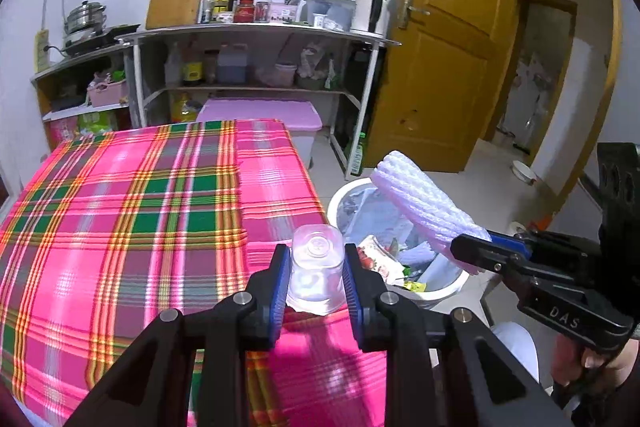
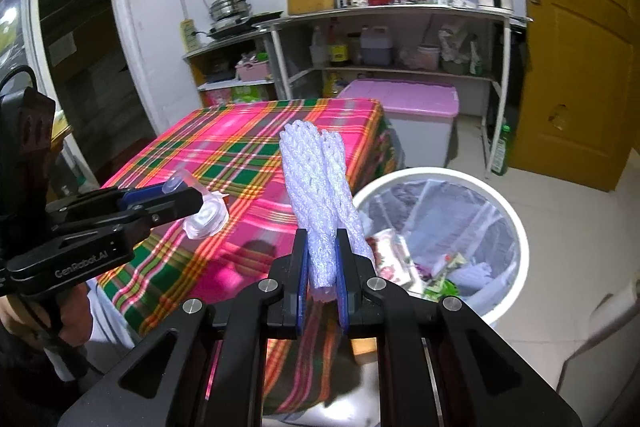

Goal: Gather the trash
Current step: 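Carry the cup with the left tool while the right tool carries the sleeve to the bin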

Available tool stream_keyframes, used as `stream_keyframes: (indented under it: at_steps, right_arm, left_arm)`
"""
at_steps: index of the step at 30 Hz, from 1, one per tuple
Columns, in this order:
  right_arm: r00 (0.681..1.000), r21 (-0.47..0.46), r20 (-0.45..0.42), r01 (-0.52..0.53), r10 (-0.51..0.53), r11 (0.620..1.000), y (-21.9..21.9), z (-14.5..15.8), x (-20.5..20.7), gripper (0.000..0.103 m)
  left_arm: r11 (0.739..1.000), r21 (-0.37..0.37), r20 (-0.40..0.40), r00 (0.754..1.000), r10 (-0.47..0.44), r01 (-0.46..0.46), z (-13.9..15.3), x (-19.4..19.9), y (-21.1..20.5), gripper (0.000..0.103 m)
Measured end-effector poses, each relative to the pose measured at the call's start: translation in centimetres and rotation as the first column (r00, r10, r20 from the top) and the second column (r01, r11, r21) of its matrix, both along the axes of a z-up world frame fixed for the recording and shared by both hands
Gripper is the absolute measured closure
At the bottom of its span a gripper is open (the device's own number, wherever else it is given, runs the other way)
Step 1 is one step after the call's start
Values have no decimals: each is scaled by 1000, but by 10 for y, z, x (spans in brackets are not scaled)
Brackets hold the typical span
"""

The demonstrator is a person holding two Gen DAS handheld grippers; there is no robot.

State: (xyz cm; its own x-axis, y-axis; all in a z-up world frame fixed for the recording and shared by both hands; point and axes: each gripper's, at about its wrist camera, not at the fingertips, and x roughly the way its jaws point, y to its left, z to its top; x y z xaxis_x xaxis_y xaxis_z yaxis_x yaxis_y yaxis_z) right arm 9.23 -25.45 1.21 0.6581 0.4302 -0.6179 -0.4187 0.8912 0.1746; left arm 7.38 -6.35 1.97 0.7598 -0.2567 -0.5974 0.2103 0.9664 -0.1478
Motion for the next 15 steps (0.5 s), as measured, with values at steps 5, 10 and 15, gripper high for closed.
stream_keyframes:
  at_steps: [5, 10, 15]
  right_arm:
    - [999, 6, -8, 39, -39, 999, -16, -3, 4, 91]
    - [997, 13, -26, 78, -78, 997, -36, -10, 10, 91]
    - [993, 14, -51, 108, -107, 994, -47, -19, 18, 91]
  left_arm:
    - [999, 8, -4, 999, -38, 38, -2, 11, -19, 76]
    - [997, 16, -13, 997, -73, 73, -5, 25, -38, 76]
    - [994, 19, -29, 994, -102, 103, -12, 41, -53, 76]
